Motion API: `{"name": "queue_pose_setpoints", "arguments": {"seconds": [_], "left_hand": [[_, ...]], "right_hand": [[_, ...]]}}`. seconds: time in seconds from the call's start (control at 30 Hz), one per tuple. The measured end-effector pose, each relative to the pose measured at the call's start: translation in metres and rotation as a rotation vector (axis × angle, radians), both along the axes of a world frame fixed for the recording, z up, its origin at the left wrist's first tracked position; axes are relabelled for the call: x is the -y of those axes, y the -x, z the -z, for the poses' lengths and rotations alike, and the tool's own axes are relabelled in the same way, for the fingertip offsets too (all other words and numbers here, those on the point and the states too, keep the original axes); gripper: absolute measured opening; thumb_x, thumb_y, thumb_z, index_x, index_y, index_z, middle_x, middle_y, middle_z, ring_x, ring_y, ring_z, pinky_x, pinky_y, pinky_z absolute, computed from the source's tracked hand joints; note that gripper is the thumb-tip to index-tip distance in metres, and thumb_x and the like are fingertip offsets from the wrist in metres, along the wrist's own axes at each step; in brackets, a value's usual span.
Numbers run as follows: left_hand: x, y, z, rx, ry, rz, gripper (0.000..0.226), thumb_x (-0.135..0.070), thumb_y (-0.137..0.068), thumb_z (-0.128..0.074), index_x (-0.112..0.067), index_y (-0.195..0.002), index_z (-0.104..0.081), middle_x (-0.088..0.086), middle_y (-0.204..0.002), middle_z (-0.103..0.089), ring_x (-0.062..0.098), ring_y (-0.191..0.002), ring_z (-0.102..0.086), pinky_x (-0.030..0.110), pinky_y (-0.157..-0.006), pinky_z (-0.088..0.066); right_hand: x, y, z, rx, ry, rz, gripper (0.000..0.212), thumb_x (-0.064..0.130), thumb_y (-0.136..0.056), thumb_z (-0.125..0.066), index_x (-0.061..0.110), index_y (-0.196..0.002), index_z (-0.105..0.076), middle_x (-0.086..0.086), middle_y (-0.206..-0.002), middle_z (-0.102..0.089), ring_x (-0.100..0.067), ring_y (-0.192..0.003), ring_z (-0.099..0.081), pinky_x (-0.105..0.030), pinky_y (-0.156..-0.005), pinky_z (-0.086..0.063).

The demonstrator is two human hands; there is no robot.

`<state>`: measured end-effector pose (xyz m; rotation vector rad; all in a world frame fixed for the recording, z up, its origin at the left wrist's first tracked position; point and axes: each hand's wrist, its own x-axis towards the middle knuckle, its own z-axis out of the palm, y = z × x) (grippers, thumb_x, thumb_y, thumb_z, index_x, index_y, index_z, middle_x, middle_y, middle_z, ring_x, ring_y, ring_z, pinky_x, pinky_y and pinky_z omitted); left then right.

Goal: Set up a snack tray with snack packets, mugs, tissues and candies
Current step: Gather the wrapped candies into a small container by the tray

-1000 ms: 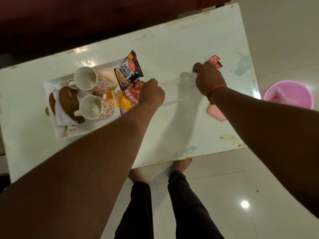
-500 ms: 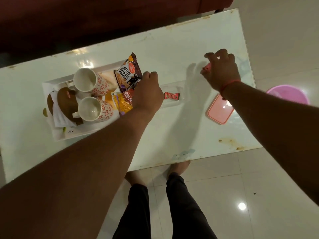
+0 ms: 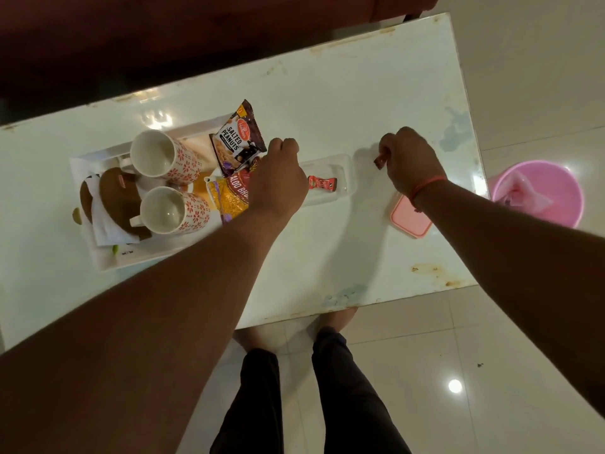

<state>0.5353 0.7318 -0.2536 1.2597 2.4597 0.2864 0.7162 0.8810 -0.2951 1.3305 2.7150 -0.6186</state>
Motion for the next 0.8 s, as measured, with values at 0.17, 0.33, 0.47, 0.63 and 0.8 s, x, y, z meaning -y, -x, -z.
{"name": "queue_pose_setpoints", "arguments": {"seconds": [0.17, 0.33, 0.47, 0.63, 0.8], "left_hand": [[0.002, 0.004, 0.005, -0.011, -0.013, 0.007, 0.033, -0.005, -0.089, -0.049, -0.011, -0.121, -0.056, 0.011, -0.12, -0.056, 0.03, -0.101, -0.06, 0.041, -0.073, -0.054], [0.005, 0.007, 0.006, -0.027, 0.005, 0.147, 0.043, -0.008, -0.09, -0.054, -0.02, -0.132, -0.054, 0.013, -0.121, -0.057, 0.031, -0.114, -0.053, 0.043, -0.085, -0.054], [0.006, 0.01, 0.011, 0.049, 0.071, 0.23, 0.049, -0.008, -0.091, -0.051, -0.025, -0.138, -0.05, 0.013, -0.124, -0.055, 0.033, -0.115, -0.054, 0.045, -0.088, -0.052], [0.009, 0.01, 0.011, 0.067, 0.126, 0.22, 0.051, -0.009, -0.091, -0.052, -0.024, -0.14, -0.048, 0.015, -0.127, -0.054, 0.034, -0.113, -0.057, 0.044, -0.086, -0.053], [0.014, 0.0, 0.006, 0.011, 0.115, 0.139, 0.028, -0.013, -0.091, -0.053, -0.006, -0.118, -0.053, 0.016, -0.119, -0.056, 0.034, -0.105, -0.059, 0.037, -0.077, -0.046]], "right_hand": [[0.016, 0.035, -0.032, -0.232, 0.042, -0.046, 0.024, 0.003, -0.085, -0.052, 0.015, -0.098, -0.068, -0.011, -0.1, -0.061, -0.028, -0.09, -0.061, -0.034, -0.077, -0.05], [0.045, 0.048, -0.041, -0.091, 0.094, -0.383, 0.034, 0.009, -0.088, -0.059, 0.022, -0.12, -0.063, -0.009, -0.116, -0.057, -0.03, -0.102, -0.058, -0.041, -0.081, -0.053], [0.067, 0.031, -0.037, -0.329, 0.105, 0.168, 0.031, 0.008, -0.087, -0.055, 0.016, -0.117, -0.058, -0.008, -0.116, -0.051, -0.022, -0.1, -0.057, -0.034, -0.081, -0.05], [0.115, 0.023, -0.015, -0.43, 0.564, 0.829, 0.029, 0.026, -0.089, -0.056, 0.012, -0.112, -0.046, -0.007, -0.096, -0.062, -0.024, -0.091, -0.063, -0.043, -0.088, -0.054], [0.11, 0.053, -0.01, -0.481, 0.648, 0.758, 0.038, 0.025, -0.085, -0.052, 0.023, -0.122, -0.046, -0.001, -0.107, -0.061, -0.022, -0.098, -0.065, -0.045, -0.089, -0.055]]}}
